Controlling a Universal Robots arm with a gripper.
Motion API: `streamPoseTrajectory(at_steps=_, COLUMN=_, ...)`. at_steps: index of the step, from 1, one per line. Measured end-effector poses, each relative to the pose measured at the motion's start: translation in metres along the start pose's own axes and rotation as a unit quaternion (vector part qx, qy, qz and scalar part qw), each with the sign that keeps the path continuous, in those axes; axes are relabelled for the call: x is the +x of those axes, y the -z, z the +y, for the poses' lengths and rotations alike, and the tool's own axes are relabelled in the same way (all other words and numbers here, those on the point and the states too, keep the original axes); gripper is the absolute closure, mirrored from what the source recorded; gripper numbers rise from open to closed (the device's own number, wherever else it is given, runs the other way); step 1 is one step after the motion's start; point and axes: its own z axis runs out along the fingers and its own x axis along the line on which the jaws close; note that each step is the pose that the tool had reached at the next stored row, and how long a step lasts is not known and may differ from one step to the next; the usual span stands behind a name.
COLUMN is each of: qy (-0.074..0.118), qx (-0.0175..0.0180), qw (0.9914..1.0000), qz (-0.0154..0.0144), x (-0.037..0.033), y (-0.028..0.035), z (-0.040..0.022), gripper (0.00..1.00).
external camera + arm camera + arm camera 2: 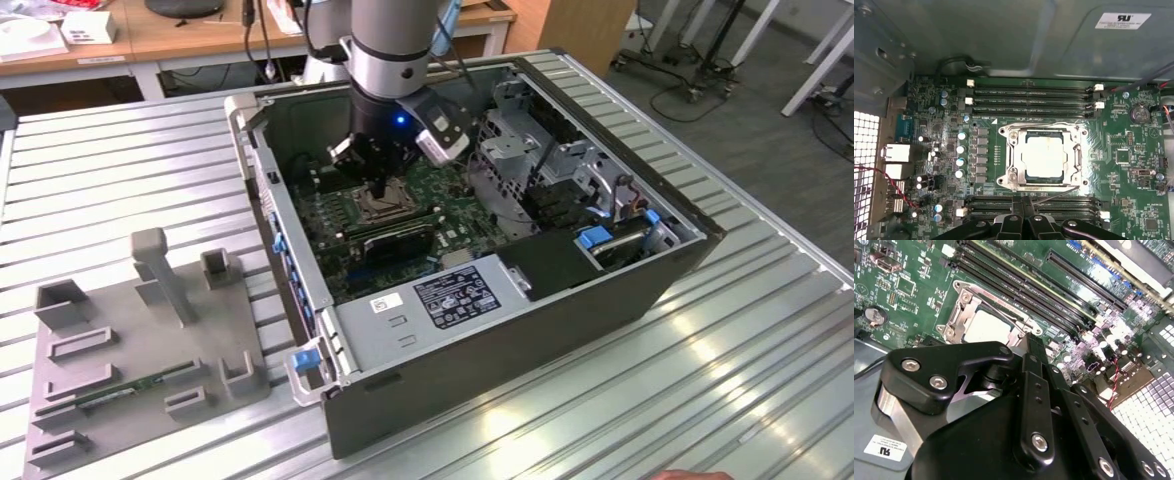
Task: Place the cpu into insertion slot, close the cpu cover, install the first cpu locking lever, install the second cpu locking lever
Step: 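Install the second cpu locking lever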
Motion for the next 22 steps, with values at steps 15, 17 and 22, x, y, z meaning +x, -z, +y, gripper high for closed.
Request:
streamPoseTrajectory(at_steps=15, qy=0.0, qx=0.0, qw=1.0, qz=0.0001, x=0.0039, y=-0.016, z=-0.0024, gripper=0.89)
streamPoseTrajectory(at_steps=17, qy=0.0, qx=0.0001, qw=1.0, qz=0.0001, x=0.007, y=-0.0195, z=-0.0029, gripper=0.89)
streamPoseTrajectory(at_steps=22, qy=0.0, qx=0.0001, qw=1.0, qz=0.0001, x=0.012, y=-0.0283, z=-0.004, gripper=0.89)
